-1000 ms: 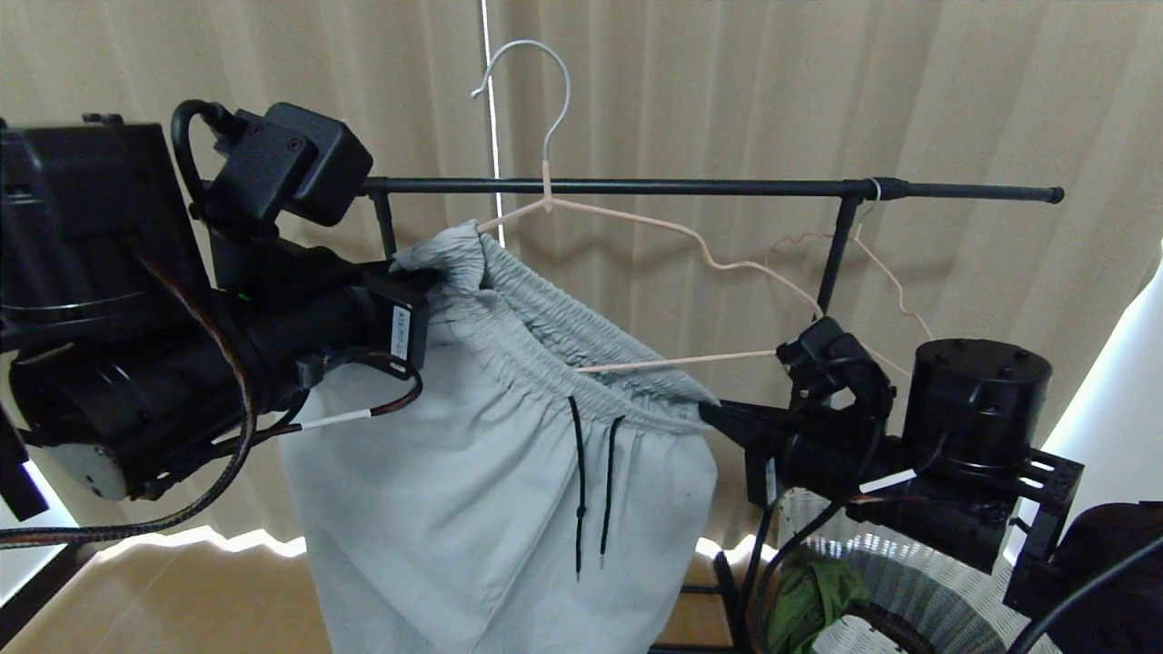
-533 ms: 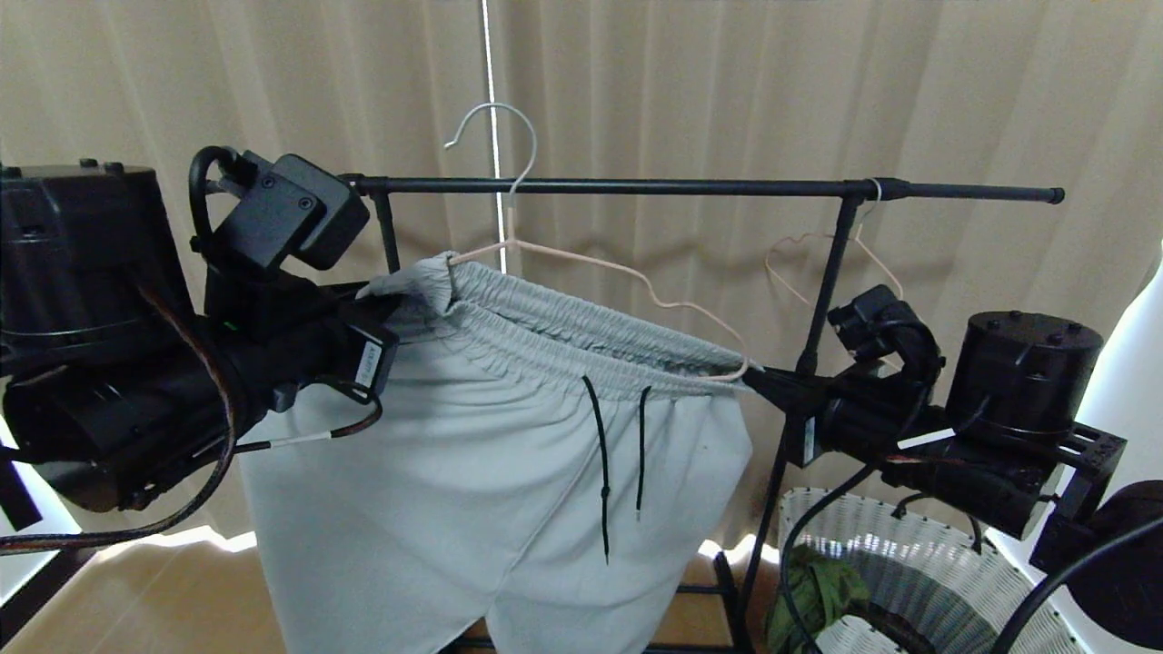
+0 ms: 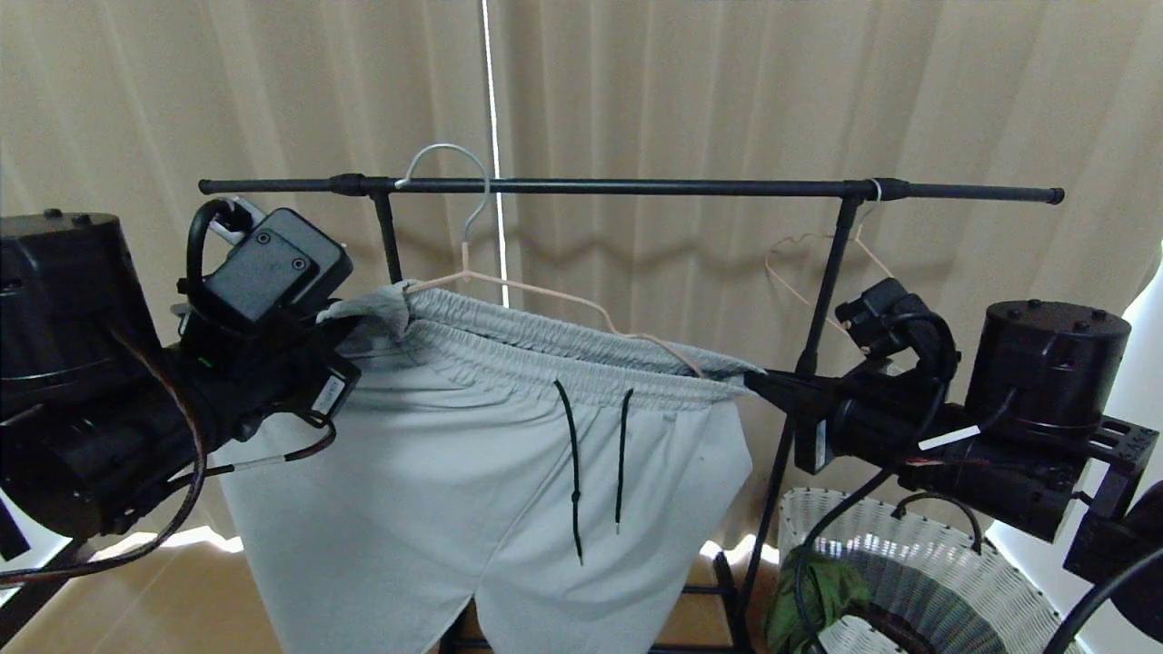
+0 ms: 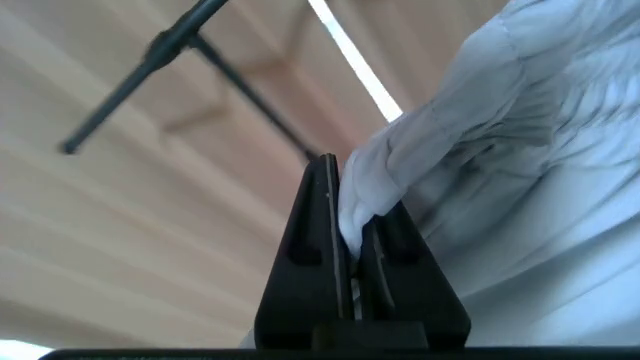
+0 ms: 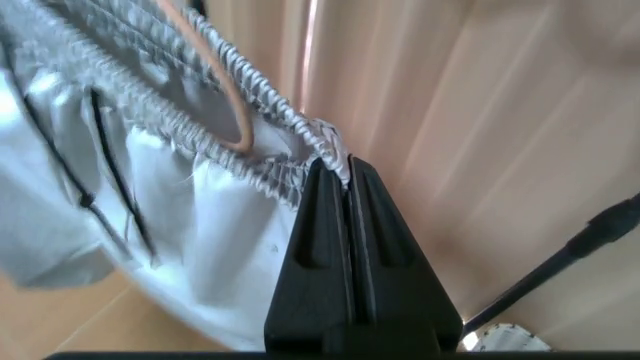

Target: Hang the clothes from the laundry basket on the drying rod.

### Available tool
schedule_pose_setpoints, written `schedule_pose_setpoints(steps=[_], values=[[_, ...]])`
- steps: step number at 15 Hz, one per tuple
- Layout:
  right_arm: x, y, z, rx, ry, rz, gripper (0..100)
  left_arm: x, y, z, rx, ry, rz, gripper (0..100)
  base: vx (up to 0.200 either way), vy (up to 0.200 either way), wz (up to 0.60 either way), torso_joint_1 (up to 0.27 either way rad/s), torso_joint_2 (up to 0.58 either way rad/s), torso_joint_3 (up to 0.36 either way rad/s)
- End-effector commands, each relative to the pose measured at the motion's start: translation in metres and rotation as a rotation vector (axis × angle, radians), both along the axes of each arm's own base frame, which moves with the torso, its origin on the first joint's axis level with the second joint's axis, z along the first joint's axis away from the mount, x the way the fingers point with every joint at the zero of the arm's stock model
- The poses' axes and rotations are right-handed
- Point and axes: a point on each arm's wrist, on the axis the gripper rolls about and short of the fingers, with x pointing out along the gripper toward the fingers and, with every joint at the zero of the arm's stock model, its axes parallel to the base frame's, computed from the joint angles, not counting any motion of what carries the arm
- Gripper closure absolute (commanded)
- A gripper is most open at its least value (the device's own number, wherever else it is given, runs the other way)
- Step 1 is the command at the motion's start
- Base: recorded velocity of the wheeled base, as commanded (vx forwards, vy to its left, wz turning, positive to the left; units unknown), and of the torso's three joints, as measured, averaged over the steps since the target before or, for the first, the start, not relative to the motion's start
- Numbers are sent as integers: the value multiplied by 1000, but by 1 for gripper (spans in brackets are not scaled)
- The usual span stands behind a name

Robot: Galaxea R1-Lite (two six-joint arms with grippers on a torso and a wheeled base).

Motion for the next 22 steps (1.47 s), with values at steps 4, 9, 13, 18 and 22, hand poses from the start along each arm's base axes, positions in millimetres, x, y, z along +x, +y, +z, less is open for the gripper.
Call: schedule_pose_setpoints(steps=[4,9,13,18,22], values=[[-12,10,11,18,-14,86,100,-1,3,-11,22,15,8,100,0,0,0,0,0,0],[-23,46,13,11,4,221,100,-3,-6,-34,58,93,-31,100,0,0,0,0,0,0],[-24,52,7,-1,23,239,100,-1,-9,-30,39,84,-34,100,0,0,0,0,0,0],[-25,51,5,-6,32,239,100,4,-19,-9,-231,45,-21,100,0,0,0,0,0,0],[-25,53,5,-2,24,241,0,10,-21,-10,-264,55,-11,100,0,0,0,0,0,0]])
